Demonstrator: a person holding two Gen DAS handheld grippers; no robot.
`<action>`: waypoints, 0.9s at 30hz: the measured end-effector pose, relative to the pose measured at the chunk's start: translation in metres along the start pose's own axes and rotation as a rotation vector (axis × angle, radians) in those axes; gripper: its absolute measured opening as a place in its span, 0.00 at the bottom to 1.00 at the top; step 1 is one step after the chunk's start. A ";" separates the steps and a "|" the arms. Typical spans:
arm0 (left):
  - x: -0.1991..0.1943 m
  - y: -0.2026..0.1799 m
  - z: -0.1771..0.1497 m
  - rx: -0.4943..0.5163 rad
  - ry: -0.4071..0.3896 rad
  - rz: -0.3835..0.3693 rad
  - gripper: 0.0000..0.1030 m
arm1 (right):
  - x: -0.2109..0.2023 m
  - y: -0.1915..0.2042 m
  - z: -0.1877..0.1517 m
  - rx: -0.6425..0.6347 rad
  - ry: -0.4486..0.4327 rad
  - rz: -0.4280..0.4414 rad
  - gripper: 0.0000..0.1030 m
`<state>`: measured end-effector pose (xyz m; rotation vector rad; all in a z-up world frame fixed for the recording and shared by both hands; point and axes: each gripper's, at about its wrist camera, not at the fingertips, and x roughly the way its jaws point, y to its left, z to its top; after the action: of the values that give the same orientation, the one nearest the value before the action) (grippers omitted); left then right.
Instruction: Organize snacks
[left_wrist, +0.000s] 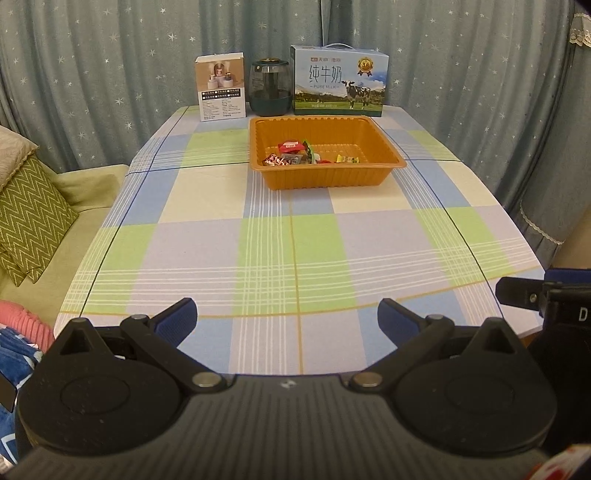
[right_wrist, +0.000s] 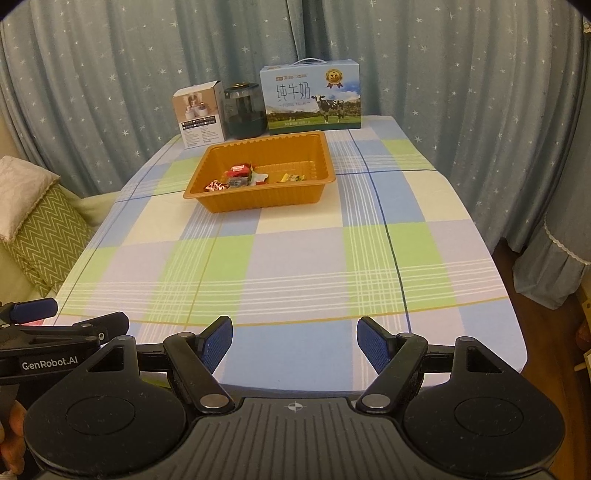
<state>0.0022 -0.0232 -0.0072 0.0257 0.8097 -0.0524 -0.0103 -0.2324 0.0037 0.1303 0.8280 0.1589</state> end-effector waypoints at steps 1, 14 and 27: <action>0.000 0.000 0.000 0.000 -0.001 0.000 1.00 | 0.000 0.001 0.000 -0.001 -0.001 0.000 0.72; -0.001 0.002 -0.001 -0.007 0.003 -0.006 1.00 | 0.002 0.004 0.002 -0.005 -0.004 0.001 0.72; -0.001 0.002 -0.001 -0.006 0.005 -0.005 1.00 | 0.002 0.003 0.003 -0.002 -0.008 0.000 0.72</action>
<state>0.0009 -0.0214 -0.0071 0.0179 0.8149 -0.0545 -0.0072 -0.2295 0.0043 0.1286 0.8204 0.1590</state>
